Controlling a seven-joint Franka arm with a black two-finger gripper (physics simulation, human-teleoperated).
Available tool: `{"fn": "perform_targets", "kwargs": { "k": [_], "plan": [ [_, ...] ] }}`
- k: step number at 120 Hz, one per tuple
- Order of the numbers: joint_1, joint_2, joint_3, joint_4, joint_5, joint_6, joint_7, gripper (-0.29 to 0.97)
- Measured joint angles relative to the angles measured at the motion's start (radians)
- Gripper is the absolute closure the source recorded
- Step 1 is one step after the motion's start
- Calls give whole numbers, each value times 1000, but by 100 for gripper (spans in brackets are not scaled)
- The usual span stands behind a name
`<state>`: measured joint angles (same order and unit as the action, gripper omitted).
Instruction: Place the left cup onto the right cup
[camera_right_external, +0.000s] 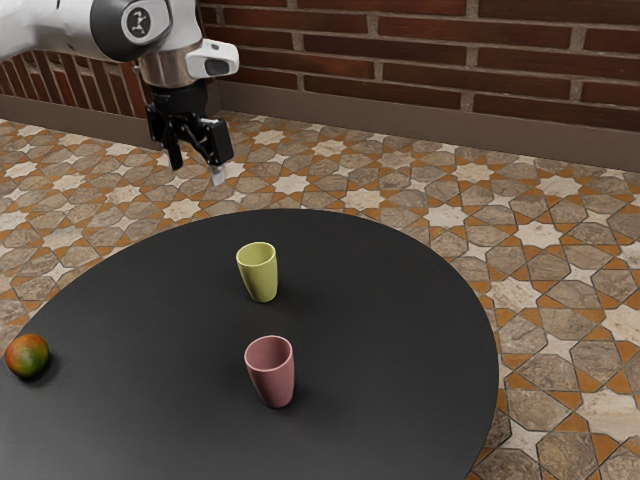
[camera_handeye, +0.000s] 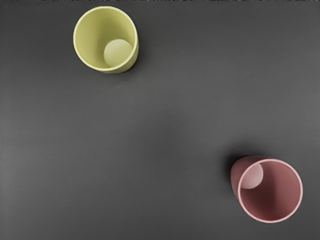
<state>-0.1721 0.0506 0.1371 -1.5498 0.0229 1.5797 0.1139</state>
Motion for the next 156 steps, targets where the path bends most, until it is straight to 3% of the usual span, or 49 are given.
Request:
{"fn": "perform_targets", "kwargs": {
  "k": [33, 89, 156],
  "plan": [
    [15, 19, -2, 4, 1, 16, 3, 0],
    [59, 232, -3, 61, -51, 130, 23, 0],
    [81, 442, -31, 125, -100, 255, 47, 16]
  ]
}}
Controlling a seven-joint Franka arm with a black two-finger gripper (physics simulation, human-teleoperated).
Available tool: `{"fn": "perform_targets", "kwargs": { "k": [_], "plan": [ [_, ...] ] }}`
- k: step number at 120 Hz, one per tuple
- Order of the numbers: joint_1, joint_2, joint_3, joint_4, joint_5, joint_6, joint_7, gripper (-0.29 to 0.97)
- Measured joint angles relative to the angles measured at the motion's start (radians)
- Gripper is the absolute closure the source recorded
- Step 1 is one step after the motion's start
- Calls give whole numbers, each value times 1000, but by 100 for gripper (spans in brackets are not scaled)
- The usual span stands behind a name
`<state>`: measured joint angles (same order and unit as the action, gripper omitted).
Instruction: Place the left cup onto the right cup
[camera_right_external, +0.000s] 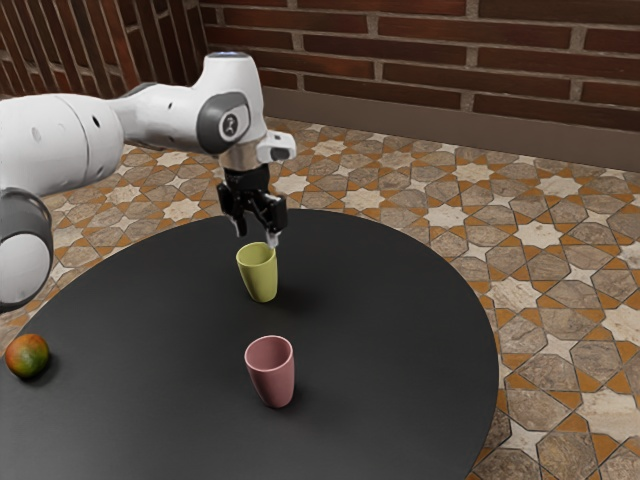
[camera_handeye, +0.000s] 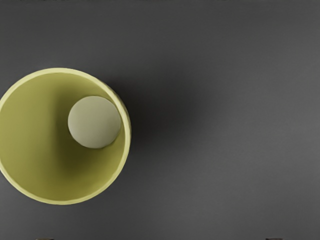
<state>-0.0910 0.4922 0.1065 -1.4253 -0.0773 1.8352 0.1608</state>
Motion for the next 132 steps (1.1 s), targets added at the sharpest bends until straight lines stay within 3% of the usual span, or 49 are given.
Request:
{"fn": "perform_targets", "kwargs": {
  "k": [55, 132],
  "plan": [
    [51, 133, -41, 82, -24, 48, 36, 19],
    [89, 227, -74, 126, -23, 97, 82, 20]
  ]
}}
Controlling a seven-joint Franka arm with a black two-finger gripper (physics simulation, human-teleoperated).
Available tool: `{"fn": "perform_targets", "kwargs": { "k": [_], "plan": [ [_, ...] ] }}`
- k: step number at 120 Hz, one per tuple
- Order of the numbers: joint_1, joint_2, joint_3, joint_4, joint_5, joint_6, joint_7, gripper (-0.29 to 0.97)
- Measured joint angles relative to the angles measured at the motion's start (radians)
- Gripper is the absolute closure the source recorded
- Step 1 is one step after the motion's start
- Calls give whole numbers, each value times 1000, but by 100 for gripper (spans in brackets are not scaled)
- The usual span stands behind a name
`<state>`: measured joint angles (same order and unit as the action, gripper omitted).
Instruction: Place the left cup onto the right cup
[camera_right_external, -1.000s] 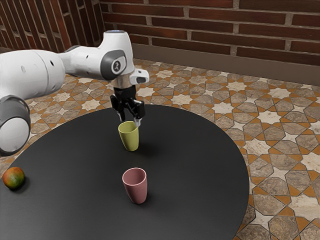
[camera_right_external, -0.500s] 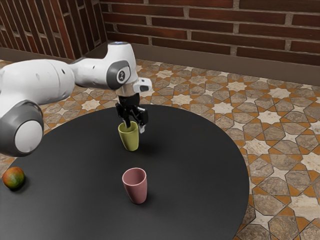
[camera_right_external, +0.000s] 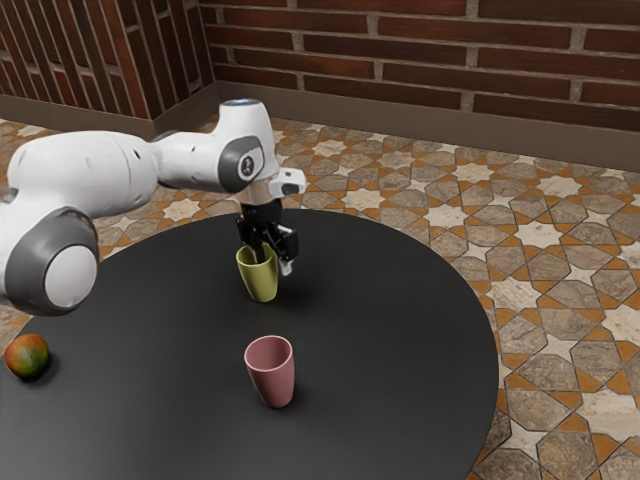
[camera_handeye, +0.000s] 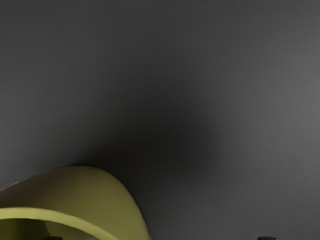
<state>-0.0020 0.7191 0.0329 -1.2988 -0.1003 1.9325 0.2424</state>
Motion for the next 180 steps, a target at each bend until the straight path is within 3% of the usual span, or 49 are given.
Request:
{"fn": "perform_targets", "kwargs": {
  "k": [53, 113, 146, 180],
  "plan": [
    [2, 4, -4, 8, 7, -1, 15, 40],
    [1, -3, 2, 8, 9, -12, 17, 72],
    [-8, -18, 9, 8, 14, -17, 16, 77],
    [-61, -130, 24, -35, 30, -52, 11, 78]
  ]
}}
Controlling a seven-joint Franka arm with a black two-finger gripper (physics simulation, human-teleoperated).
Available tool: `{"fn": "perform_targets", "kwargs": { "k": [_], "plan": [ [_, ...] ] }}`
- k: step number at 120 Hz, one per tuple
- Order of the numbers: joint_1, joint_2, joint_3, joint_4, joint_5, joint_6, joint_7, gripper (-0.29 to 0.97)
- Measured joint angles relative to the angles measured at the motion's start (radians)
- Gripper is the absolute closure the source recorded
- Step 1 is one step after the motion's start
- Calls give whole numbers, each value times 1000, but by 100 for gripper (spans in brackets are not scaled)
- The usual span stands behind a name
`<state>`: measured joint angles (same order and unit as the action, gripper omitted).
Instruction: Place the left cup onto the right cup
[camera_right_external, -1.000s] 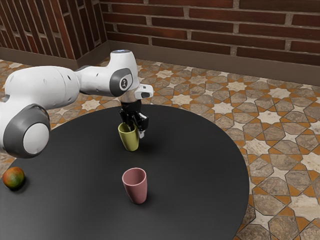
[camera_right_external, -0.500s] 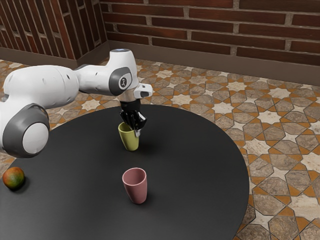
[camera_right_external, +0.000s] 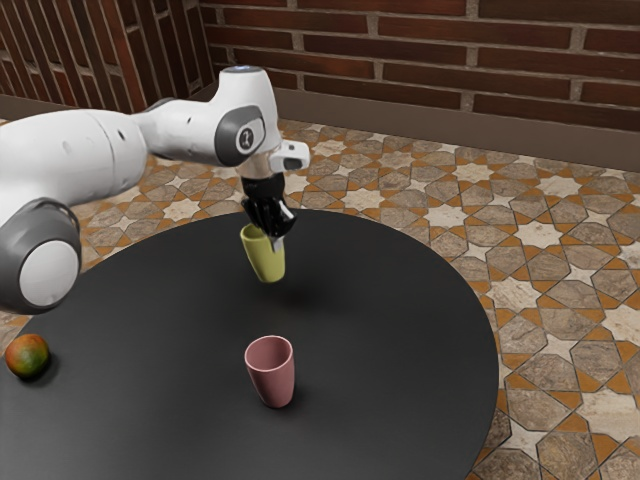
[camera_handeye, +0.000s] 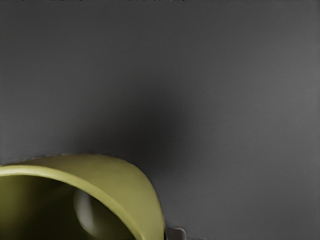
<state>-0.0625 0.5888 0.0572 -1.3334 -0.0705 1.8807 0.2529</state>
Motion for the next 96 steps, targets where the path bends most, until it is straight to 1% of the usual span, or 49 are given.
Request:
{"fn": "perform_targets", "kwargs": {
  "k": [38, 61, 76, 96],
  "plan": [
    [-96, -211, 17, -217, 4, -1, -27, 79],
    [-143, -349, 14, -351, 32, 3, -58, 79],
    [-157, -417, -10, -426, 61, 5, -85, 79],
    [-161, -474, -69, -490, 110, 12, -128, 79]
  ]
}}
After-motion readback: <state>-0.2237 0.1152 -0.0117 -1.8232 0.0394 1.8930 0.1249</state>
